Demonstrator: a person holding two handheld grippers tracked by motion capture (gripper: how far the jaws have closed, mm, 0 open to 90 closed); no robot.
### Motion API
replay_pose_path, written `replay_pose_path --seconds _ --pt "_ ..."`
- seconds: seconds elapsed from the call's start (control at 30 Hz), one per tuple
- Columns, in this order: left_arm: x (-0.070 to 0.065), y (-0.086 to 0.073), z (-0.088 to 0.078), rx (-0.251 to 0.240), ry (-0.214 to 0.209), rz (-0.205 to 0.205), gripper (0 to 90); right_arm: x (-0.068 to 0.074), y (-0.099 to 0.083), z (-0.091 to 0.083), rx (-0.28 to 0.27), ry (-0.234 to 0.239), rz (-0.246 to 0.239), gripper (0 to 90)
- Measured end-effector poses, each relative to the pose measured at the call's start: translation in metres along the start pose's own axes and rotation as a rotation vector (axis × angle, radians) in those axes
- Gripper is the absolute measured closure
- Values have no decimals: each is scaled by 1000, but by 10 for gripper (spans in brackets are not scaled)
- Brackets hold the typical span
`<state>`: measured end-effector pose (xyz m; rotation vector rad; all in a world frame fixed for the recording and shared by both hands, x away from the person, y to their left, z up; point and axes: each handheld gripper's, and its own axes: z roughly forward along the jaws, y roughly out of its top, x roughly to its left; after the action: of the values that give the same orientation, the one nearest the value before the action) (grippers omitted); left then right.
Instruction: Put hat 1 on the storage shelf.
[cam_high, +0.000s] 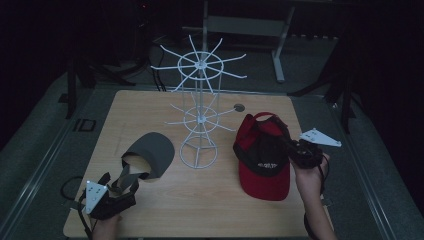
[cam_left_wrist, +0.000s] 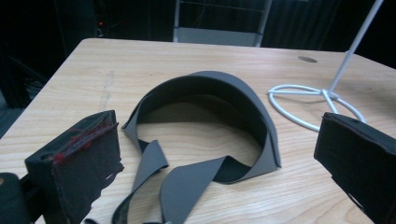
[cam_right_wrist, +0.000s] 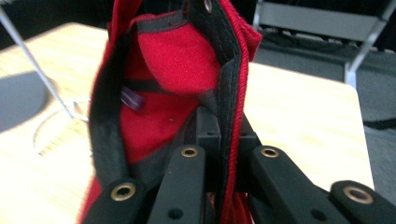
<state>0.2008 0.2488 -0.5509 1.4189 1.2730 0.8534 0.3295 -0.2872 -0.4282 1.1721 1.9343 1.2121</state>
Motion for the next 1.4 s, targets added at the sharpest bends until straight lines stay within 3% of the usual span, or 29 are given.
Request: replay_pose_path --seconds 0.13,0.27,0.33,0.43,0.67,0.8,0.83,0.93,1.0,1.07,1.17,1.23,1.4 --pt "-5 5 -2 -1 -2 9 8 1 5 -12 -32 8 -4 870" --pt "-13 16 -7 -9 -34 -16 8 4 13 -27 -68 12 -3 869" --pt "-19 26 -11 -14 -66 -1 8 5 16 -31 -71 9 -13 870" --pt "-25 32 -13 -21 -69 29 8 6 20 -37 -81 1 -18 869" --pt "-50 53 -21 -57 -172 91 8 11 26 -53 -108 18 -1 869" --pt "-60 61 -22 -63 -216 100 8 20 30 -63 -126 44 0 869" --pt "-66 67 -22 -64 -249 102 8 21 31 -66 -131 57 6 869" --pt "-72 74 -22 -64 -276 117 8 27 33 -74 -168 75 -10 868" --pt "-80 82 -21 -67 -321 120 8 29 34 -77 -181 83 -11 868" --pt "-86 87 -20 -64 -350 126 8 32 35 -80 -184 86 -16 869" --pt "-89 89 -19 -62 -356 139 8 33 35 -81 -183 89 -18 868" --pt "-101 94 -16 -59 -398 164 8 37 36 -84 -178 95 -14 868" --pt "-120 104 -13 -60 -454 211 28 39 34 -90 -179 106 -4 868"
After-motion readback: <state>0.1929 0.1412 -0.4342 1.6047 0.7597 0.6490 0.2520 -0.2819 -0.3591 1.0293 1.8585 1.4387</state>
